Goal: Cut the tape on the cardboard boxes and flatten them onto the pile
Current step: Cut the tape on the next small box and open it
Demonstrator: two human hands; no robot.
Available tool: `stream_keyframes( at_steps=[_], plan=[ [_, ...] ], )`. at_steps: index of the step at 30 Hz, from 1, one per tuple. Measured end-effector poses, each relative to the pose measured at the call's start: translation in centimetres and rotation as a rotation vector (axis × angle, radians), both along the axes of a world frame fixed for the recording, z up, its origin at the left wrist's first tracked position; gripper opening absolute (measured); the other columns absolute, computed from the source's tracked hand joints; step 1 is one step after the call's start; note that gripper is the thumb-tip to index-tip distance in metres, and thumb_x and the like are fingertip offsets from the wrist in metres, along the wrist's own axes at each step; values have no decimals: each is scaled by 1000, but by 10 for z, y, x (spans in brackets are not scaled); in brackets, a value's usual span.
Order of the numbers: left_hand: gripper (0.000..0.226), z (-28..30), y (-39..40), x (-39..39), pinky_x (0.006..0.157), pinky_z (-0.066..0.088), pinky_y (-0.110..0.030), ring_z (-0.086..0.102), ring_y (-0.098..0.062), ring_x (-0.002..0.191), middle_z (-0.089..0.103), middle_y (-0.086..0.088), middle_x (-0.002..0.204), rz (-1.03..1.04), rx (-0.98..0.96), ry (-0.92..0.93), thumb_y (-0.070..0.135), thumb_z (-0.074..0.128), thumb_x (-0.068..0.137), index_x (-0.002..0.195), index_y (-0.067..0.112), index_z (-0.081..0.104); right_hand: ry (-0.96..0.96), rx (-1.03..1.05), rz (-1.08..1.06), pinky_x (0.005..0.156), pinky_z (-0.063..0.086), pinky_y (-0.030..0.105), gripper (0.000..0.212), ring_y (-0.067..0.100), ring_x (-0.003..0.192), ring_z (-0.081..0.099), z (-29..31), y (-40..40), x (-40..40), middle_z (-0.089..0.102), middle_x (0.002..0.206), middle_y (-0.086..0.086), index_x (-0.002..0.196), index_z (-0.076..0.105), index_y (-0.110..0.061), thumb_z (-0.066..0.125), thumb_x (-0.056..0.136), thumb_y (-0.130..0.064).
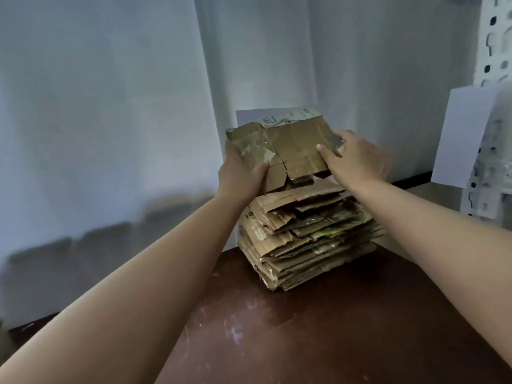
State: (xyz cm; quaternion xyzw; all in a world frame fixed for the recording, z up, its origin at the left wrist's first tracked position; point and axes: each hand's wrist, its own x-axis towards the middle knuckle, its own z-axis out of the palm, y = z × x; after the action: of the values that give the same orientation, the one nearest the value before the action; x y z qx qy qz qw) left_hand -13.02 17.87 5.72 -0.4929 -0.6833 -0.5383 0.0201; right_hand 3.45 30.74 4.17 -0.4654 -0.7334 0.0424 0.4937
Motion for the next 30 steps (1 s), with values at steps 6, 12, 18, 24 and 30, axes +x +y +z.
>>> stream_keyframes(
  at_steps=[6,12,18,24,30],
  plan=[
    [63,-10,50,0,97,48,-40,53,-29,119,54,-7,133,15,-47,60,40,60,92,144,17,33,-45,-26,-50,74,49,37,49,29,87,61,-9,47,-7,67,101,4,122,56,-28,33,93,-61],
    [71,-51,61,-21,96,41,-39,47,-36,125,49,-18,139,196,-579,280,59,44,92,139,6,41,-400,-307,47,71,32,28,57,29,109,57,-45,55,-8,63,116,10,121,62,-24,32,94,-64],
    [71,-30,64,-33,107,32,-44,34,-38,134,35,-19,146,185,-464,415,59,44,92,147,15,33,-287,-80,-90,68,35,31,33,35,96,61,-16,75,-17,66,102,14,93,63,-15,40,97,-38],
    [58,-22,92,-26,118,17,-45,13,-31,147,25,-14,156,28,-333,550,40,38,101,151,13,25,-402,132,-15,78,33,34,27,30,125,40,14,78,-45,57,124,8,119,56,-20,38,100,-27],
    [72,-72,110,-27,117,2,-55,-3,-32,148,4,-4,162,39,-745,656,65,26,95,154,26,14,-633,-318,363,112,29,43,39,31,139,30,-62,107,-71,38,149,4,136,48,-25,37,98,-27]
  ],
)
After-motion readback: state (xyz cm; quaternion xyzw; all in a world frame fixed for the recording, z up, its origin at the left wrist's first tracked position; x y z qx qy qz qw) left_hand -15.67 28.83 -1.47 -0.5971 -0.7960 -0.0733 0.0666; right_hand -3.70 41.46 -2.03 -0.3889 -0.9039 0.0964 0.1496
